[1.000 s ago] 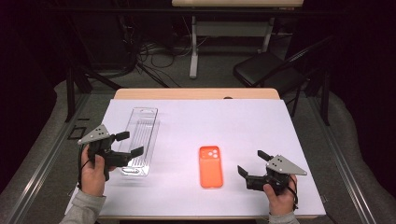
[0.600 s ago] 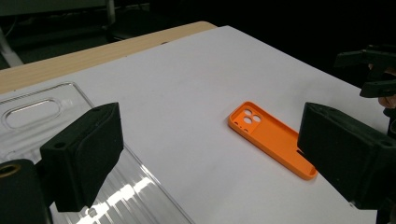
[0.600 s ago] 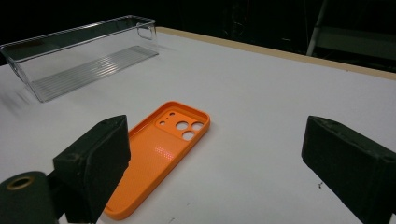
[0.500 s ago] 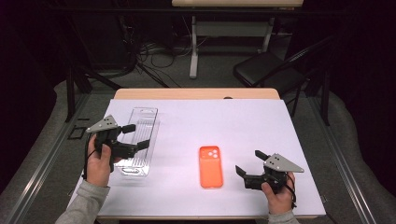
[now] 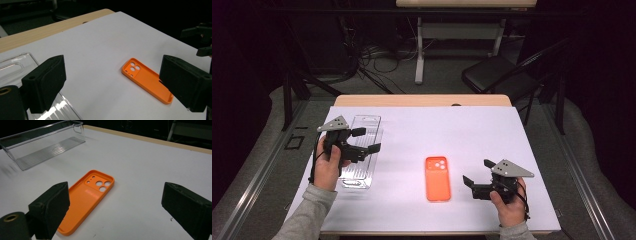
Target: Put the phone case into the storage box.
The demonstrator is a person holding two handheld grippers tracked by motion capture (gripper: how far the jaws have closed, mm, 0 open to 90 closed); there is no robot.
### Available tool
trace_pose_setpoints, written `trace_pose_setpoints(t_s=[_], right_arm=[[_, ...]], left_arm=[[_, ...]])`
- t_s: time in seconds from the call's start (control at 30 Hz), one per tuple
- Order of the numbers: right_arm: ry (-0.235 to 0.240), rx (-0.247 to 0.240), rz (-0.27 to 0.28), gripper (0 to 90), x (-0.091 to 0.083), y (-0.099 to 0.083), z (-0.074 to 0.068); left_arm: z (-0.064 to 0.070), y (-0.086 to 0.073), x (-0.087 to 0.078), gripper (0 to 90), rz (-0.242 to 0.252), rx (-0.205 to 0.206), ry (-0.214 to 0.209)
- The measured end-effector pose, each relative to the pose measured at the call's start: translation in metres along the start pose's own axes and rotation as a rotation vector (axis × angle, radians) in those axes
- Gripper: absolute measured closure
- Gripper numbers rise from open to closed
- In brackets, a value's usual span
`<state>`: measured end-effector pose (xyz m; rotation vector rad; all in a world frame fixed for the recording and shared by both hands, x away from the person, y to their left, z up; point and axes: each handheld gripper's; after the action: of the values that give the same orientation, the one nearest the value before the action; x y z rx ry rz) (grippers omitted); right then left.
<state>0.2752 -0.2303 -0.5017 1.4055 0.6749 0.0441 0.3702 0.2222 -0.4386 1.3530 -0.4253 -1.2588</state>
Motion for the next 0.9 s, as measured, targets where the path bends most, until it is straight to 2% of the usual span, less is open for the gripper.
trace_pose_setpoints(t_s=[0.13,0.33,0.63,0.77,0.9], right_arm=[[-0.01,-0.007,-0.024,7.8,0.001,0.005,0.002],[-0.008,-0.015,-0.044,7.8,0.003,0.011,0.003],[-0.006,-0.016,-0.076,7.8,0.01,0.021,0.004],[0.0,-0.015,-0.109,7.8,0.014,0.025,0.005],[0.002,-0.015,-0.117,7.8,0.018,0.027,0.005]], left_arm=[[-0.003,0.001,0.008,7.3,-0.014,0.004,0.009],[-0.007,0.007,0.01,7.3,0.001,-0.01,0.001],[-0.013,0.025,0.01,7.3,0.012,-0.014,0.006],[-0.017,0.034,0.014,7.4,0.005,-0.008,0.001],[-0.019,0.039,0.017,7.4,-0.002,-0.003,0.0]])
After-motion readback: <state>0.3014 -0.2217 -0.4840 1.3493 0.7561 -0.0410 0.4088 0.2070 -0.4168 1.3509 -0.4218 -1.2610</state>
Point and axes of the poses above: each handheld gripper's, and its own axes: x roughly forward along the jaws, y roughly out of its top, z roughly to its right, and after that the axes turned 9 degrees about -y, right-handed
